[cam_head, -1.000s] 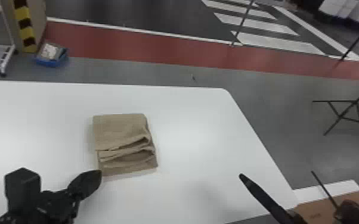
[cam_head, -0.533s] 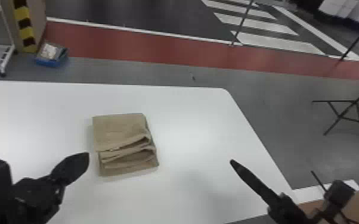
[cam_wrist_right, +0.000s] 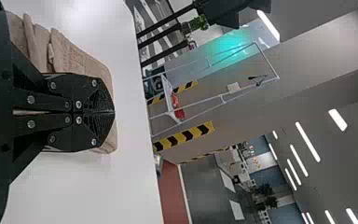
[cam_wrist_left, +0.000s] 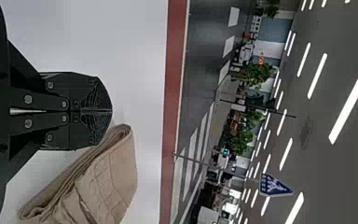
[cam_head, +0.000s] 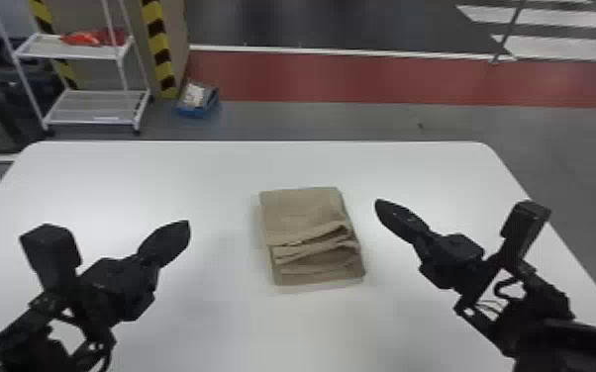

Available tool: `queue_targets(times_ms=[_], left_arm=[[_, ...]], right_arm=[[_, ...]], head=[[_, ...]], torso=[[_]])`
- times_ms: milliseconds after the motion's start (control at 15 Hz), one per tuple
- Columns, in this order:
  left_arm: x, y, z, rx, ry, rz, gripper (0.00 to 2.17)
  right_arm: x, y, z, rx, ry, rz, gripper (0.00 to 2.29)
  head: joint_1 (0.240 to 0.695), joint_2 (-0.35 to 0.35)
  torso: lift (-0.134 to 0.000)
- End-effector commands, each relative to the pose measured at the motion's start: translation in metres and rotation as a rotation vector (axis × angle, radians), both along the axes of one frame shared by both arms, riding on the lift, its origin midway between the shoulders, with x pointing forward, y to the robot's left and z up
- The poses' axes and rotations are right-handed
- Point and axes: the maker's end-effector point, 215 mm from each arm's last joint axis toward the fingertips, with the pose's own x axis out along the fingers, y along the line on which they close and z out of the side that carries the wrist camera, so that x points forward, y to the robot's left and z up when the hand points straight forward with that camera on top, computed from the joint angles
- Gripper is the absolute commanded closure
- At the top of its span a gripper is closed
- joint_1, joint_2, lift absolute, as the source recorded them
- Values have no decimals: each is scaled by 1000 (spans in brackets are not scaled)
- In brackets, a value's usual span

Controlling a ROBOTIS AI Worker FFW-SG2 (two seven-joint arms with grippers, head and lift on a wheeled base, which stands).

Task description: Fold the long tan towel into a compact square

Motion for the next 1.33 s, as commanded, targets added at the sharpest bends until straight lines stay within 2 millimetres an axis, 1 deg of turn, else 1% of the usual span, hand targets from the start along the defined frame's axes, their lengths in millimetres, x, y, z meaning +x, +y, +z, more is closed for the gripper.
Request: queue_targets(times_ms=[0,67,133,267,333,400,533,600,733,867,933,1133,1200,1267], left_arm=[[7,17,-4,-8,8,29,1905],[7,19,-7,-8,12,35,1905],[7,21,-11,-7,16,37,1905],[6,24,-18,-3,23,41,1905],[6,26,-21,0,25,46,1905],[6,28,-22,2,27,46,1905],[8,31,-21,4,21,51,1905],[9,31,-20,4,19,50,1905],[10,31,-21,4,21,50,1905],[10,28,-23,3,23,45,1905],[9,26,-23,1,24,43,1905],[9,26,-21,1,21,41,1905],[9,25,-20,1,20,40,1905],[9,25,-20,1,18,39,1905]], right_arm=[[27,37,-3,-25,-62,16,2017],[38,54,-7,-48,-60,35,2013],[50,66,-10,-79,-62,37,2017],[70,79,-10,-103,-66,48,2013],[75,82,-11,-126,-62,49,2017],[75,85,-17,-135,-42,54,2013],[63,86,-36,-133,4,63,2013],[59,88,-42,-132,20,71,2013],[48,85,-60,-145,67,95,2013],[36,83,-71,-166,109,118,2017],[31,81,-75,-171,130,123,2013],[17,73,-73,-173,126,110,2013],[15,71,-71,-176,122,108,2013],[13,63,-73,-179,127,98,2013]], head=[[695,-29],[695,16],[695,33],[695,67],[695,79],[695,90],[695,108],[695,112],[695,118],[695,121],[695,119],[695,110],[695,108],[695,106]], torso=[[-123],[-123],[-123],[-123],[-123],[-123],[-123],[-123],[-123],[-123],[-123],[-123],[-123],[-123]])
